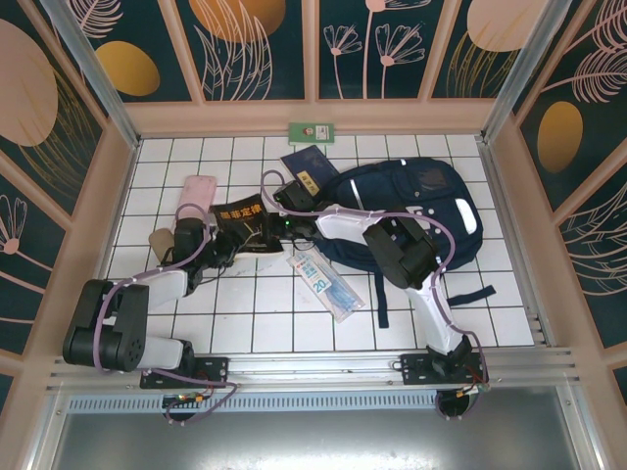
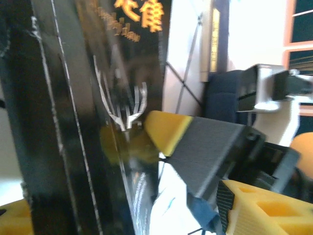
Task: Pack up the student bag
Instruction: Pick up the book at the center of the table, then open the student bag at the middle-right of the table.
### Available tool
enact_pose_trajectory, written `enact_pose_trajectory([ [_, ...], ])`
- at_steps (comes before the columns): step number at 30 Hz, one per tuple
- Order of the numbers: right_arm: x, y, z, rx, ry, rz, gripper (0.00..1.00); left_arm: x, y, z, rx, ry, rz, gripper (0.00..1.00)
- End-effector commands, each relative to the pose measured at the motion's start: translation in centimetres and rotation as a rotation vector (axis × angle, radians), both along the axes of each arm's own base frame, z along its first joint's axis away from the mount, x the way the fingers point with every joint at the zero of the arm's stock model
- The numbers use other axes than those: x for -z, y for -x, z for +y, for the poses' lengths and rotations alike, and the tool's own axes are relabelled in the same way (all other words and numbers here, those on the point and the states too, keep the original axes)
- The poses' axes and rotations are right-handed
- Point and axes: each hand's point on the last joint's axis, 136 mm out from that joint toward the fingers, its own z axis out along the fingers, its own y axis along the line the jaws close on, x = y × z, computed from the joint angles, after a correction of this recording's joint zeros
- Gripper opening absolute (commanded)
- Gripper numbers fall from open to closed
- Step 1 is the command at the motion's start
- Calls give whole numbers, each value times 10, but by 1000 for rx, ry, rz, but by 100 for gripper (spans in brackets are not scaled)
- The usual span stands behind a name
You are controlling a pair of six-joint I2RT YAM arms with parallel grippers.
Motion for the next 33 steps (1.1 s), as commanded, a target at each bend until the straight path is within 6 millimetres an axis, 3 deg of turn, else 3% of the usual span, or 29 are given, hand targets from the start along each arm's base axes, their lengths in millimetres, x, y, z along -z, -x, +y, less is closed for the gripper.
enact_pose_trajectory([
  [1,-9,23,3,-53,-3,34,36,-11,-8,3,22,-93,-39,57],
  [7,-44,10,-1,-53,26,-56,40,-11,-5,10,13,-153,-28,24],
  [11,-77,-2,-18,-25,101,-169,46,-20,-8,8,18,-141,-52,7],
  [15,-97,-14,-63,65,246,-261,50,-38,-14,4,29,-126,-100,0],
  [21,-115,-22,-146,215,429,-321,52,-68,-20,-3,59,-98,-183,0],
  [24,-112,-21,-177,247,479,-321,53,-82,-22,-5,68,-85,-217,0],
  [27,-96,-20,-195,236,527,-279,55,-91,-23,-8,82,-70,-238,0],
  [33,-68,-18,-203,214,579,-240,59,-100,-25,-12,100,-55,-254,0],
])
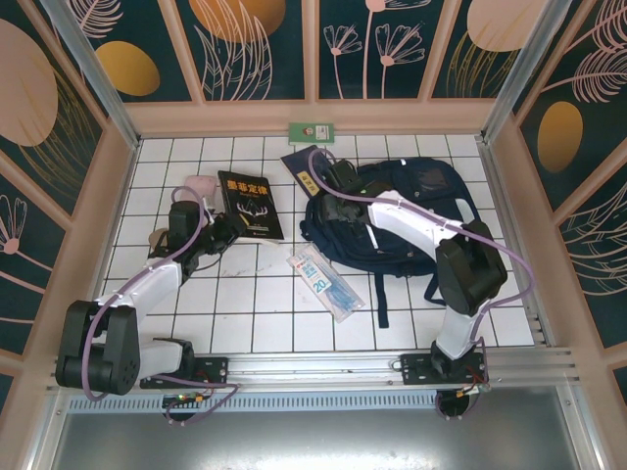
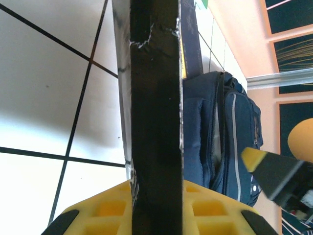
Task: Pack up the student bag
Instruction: Open the student bag at the middle-right of the table.
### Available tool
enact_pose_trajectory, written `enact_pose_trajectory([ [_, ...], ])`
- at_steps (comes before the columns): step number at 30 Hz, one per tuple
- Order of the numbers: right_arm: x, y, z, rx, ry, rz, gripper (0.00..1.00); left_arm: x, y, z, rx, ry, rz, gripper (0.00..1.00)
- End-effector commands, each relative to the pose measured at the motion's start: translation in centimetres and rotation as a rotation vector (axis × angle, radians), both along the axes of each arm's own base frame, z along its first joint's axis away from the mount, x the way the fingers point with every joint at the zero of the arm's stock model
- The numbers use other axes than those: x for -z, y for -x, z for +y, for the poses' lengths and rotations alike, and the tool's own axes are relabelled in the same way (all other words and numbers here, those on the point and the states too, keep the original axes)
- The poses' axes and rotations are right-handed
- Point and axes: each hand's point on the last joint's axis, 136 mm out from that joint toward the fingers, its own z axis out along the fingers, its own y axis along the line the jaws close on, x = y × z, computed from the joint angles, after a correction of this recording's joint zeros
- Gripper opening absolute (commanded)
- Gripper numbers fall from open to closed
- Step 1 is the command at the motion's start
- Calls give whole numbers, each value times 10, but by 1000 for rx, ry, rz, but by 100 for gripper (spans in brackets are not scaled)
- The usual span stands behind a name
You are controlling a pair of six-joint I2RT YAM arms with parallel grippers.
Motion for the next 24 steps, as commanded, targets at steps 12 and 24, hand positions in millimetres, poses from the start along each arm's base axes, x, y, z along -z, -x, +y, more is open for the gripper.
enact_pose_trajectory([
  [12,58,-1,-35,64,186,73,33,-48,-4,-11,54,58,-159,0],
  [24,-19,-16,-39,117,69,-70,0,-66,-6,-39,73,131,-193,0],
])
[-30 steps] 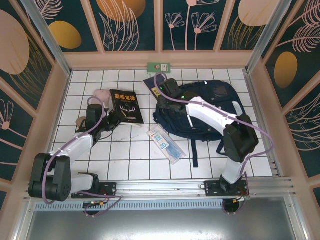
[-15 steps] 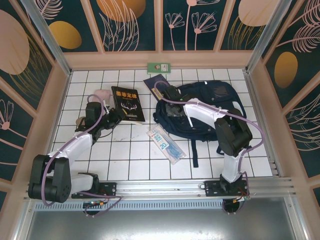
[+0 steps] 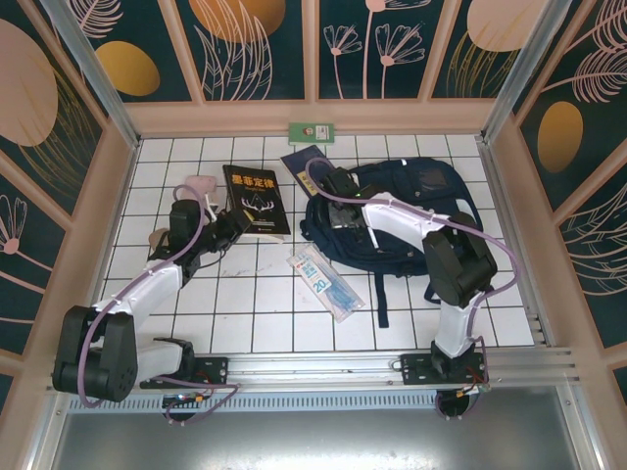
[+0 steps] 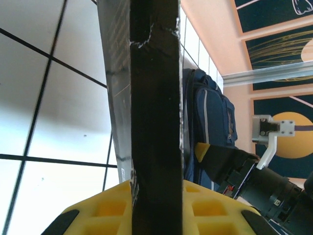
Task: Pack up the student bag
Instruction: Open the student bag at the middle-right of the table, then place the book in the student bag.
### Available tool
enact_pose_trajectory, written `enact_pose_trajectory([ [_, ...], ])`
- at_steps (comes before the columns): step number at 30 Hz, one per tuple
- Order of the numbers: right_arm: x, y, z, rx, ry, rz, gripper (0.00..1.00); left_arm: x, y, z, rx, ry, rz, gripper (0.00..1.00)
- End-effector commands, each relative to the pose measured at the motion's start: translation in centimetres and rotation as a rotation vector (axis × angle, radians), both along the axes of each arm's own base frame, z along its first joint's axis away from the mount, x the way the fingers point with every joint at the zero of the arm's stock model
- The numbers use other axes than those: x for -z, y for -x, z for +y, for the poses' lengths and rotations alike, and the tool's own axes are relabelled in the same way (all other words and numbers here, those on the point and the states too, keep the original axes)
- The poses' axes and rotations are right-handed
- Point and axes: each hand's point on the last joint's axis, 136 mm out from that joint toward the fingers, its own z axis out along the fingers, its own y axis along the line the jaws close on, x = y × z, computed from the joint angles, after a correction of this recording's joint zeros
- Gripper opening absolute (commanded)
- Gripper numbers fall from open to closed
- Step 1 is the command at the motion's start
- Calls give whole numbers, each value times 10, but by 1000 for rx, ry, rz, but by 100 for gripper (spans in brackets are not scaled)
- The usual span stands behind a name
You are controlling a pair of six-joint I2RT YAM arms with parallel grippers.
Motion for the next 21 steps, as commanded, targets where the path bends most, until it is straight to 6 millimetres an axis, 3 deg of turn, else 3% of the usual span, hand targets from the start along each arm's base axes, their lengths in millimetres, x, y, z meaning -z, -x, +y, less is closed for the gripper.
enact_pose_trajectory([
  [1,-56,-11,-19,62,-51,-105,0,-44,-10,-23,41,66,-151,0],
  [7,-126,-17,-22,36,-234,-202,0,-64,-14,-59,80,160,-176,0],
  [12,-178,-24,-44,42,-425,-258,0,-86,-20,-93,117,218,-216,0],
  [16,-211,-24,-57,37,-570,-293,0,-87,-24,-130,170,252,-204,0],
  [21,-235,-23,-64,19,-678,-313,0,-79,-29,-184,241,275,-171,0],
])
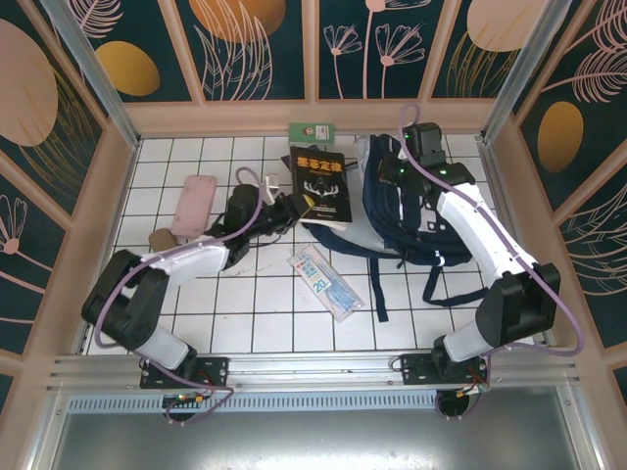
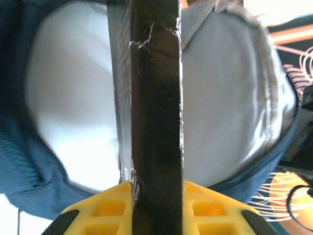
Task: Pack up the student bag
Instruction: Place the book in the student bag.
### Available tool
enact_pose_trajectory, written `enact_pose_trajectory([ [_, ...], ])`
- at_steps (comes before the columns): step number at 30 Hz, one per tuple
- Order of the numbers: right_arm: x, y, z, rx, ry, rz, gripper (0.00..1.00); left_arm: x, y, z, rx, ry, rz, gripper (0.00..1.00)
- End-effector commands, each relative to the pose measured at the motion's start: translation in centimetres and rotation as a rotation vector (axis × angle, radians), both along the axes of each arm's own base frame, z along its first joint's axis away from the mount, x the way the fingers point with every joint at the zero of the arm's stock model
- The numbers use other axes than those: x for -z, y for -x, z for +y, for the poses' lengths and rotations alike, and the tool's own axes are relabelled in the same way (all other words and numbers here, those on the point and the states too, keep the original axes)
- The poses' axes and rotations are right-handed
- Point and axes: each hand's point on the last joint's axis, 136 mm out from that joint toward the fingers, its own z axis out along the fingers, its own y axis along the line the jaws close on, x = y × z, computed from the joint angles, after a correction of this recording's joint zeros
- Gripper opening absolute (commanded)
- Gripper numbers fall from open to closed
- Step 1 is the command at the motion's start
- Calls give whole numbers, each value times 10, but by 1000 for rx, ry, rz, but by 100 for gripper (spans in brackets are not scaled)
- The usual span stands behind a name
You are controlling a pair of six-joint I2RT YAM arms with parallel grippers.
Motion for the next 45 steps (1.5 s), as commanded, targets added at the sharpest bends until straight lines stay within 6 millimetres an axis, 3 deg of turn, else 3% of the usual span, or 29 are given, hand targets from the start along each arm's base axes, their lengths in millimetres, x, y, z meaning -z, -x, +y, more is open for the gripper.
enact_pose_trajectory([
  [1,-76,-2,13,-63,-176,-176,0,-41,-11,-40,39,107,-111,0],
  [13,-88,-1,-2,-16,-252,-206,0,15,-11,-162,174,31,-5,0],
  [19,-87,0,-3,-18,-259,-201,0,34,-6,-211,225,-53,5,0],
  [23,-85,1,-3,-19,-264,-194,0,30,-9,-221,217,-60,-10,0],
  [27,-84,2,-6,-12,-255,-195,0,20,-10,-213,192,-72,-51,0],
  [31,-81,0,-7,-11,-261,-191,0,-13,-3,-213,222,29,-147,0],
  [36,-82,1,-8,-9,-263,-193,0,-63,-4,-187,184,225,-253,0],
  [39,-81,2,-10,-5,-261,-191,0,-82,-8,-174,188,335,-276,0],
  [41,-81,3,-12,-2,-259,-188,0,-84,-7,-171,200,363,-281,0],
  [45,-81,3,-13,2,-260,-186,0,-65,-6,-179,229,364,-232,0],
])
